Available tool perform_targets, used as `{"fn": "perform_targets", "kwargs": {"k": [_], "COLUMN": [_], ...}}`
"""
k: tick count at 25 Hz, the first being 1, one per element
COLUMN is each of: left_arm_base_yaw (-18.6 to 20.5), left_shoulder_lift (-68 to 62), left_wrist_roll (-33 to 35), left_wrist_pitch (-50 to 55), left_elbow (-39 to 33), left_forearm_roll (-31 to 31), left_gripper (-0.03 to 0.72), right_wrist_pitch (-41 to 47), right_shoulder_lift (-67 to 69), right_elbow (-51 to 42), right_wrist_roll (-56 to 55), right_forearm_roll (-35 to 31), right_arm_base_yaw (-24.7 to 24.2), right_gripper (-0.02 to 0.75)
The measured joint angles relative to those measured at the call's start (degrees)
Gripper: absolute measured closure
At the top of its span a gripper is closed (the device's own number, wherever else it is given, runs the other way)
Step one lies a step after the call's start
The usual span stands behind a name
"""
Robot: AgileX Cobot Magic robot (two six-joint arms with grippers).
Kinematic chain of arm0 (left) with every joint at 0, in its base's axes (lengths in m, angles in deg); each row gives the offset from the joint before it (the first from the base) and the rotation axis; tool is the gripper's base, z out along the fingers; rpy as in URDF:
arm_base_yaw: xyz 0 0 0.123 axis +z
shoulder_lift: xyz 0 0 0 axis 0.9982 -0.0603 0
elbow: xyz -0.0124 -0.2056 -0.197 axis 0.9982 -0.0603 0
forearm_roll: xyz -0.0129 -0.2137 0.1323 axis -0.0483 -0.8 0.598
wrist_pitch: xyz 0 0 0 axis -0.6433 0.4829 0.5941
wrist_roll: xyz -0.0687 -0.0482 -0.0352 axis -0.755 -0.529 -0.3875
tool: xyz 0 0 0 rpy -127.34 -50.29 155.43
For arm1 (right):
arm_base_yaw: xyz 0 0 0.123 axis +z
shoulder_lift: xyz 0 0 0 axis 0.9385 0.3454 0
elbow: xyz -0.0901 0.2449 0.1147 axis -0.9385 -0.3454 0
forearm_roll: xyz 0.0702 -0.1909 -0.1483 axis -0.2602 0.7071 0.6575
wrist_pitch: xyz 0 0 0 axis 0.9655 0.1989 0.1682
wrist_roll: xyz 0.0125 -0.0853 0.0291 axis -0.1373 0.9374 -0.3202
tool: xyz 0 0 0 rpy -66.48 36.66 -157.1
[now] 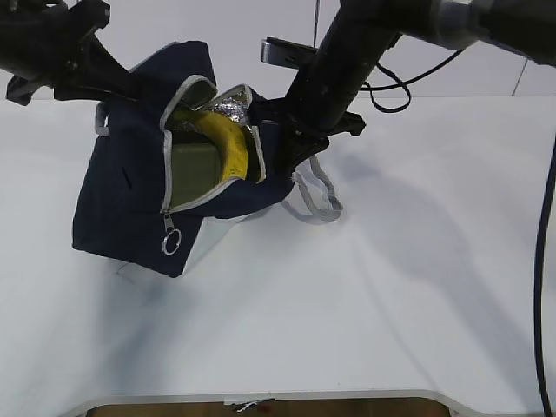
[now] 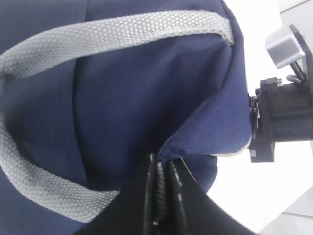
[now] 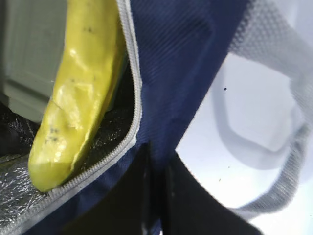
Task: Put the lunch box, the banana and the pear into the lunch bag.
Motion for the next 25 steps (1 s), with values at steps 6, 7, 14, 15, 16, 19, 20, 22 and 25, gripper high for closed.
{"fn": "perform_targets", "kwargs": {"k": [6, 7, 14, 15, 16, 19, 20, 22, 25], "left_arm_base_yaw": [-0.8, -1.3, -6.6, -7.2, -7.6, -8.6, -9.0, -10.0, -11.6], "left_shoulder_lift": [0.0, 0.0, -0.4, -0.7, -1.1, -2.9, -3.7, -5.0, -5.7], "left_wrist_roll": [0.3, 0.8, 7.2, 7.5, 7.6, 7.8, 8.1, 8.5, 9.5], "left_wrist_pitch": [1.5, 1.6, -1.6, -2.5, -3.1, -3.6, -3.8, -3.9, -5.2], "left_elbow": [0.0, 0.0, 0.0, 0.0, 0.0, 0.0, 0.0, 0.0, 0.0], "left_forearm_roll": [-3.3, -4.3, -17.1, -17.6, -18.1, -18.6, -18.7, -19.3, -20.3], "left_gripper": [0.673, 0.673, 0.673, 0.673, 0.673, 0.673, 0.673, 0.673, 0.673], "right_wrist_pitch": [0.0, 0.3, 1.4, 1.6, 1.9, 2.0, 2.1, 2.3, 2.3], "right_shoulder_lift": [-2.6, -3.6, -13.0, -13.9, -14.4, -15.0, -15.0, -15.0, -15.0], "right_elbow": [0.7, 0.7, 0.9, 0.9, 0.9, 0.6, 0.2, -0.1, -0.2], "right_wrist_roll": [0.5, 0.4, 0.5, 0.5, 0.5, 0.5, 0.5, 0.5, 0.5], "right_forearm_roll": [2.0, 2.8, 10.8, 11.7, 12.6, 14.5, 14.9, 15.4, 15.9], "right_arm_base_yaw": [0.0, 0.1, 0.0, 0.0, 0.0, 0.0, 0.0, 0.0, 0.0], "right_gripper": [0.725, 0.725, 0.725, 0.725, 0.725, 0.725, 0.725, 0.725, 0.725]}}
